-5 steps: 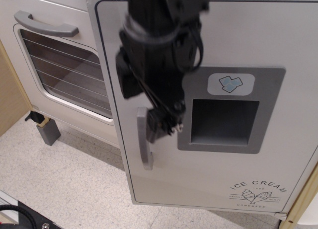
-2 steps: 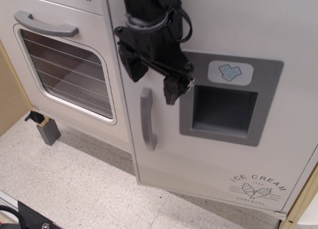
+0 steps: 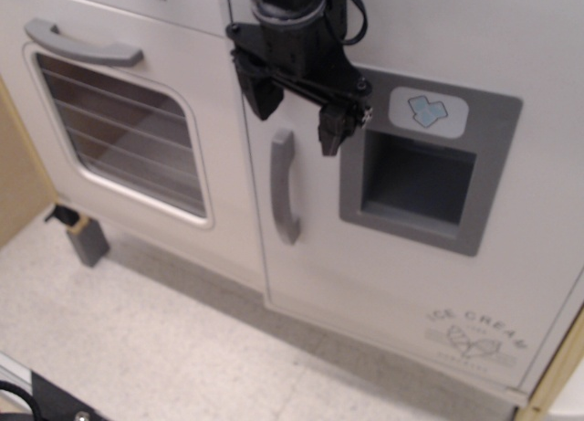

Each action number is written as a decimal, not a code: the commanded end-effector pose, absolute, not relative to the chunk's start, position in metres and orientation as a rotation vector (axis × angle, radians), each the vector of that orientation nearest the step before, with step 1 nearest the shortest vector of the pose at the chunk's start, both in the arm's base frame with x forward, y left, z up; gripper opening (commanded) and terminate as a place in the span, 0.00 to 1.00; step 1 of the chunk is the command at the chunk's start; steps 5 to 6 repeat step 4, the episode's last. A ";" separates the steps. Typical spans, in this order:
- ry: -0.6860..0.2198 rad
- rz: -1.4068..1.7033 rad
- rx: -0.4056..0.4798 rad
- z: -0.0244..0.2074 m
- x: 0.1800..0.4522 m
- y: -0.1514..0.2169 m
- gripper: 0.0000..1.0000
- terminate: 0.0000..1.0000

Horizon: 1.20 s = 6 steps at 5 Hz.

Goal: Close fridge

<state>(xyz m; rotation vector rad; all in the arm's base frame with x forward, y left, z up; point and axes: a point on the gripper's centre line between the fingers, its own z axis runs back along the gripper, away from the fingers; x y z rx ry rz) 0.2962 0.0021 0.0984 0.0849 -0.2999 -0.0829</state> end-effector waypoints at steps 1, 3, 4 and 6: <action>-0.371 -0.050 0.077 0.119 0.314 0.011 1.00 0.00; -0.319 -0.069 0.084 0.124 0.308 0.014 1.00 0.00; -0.319 -0.069 0.084 0.124 0.308 0.014 1.00 1.00; -0.319 -0.069 0.084 0.124 0.308 0.014 1.00 1.00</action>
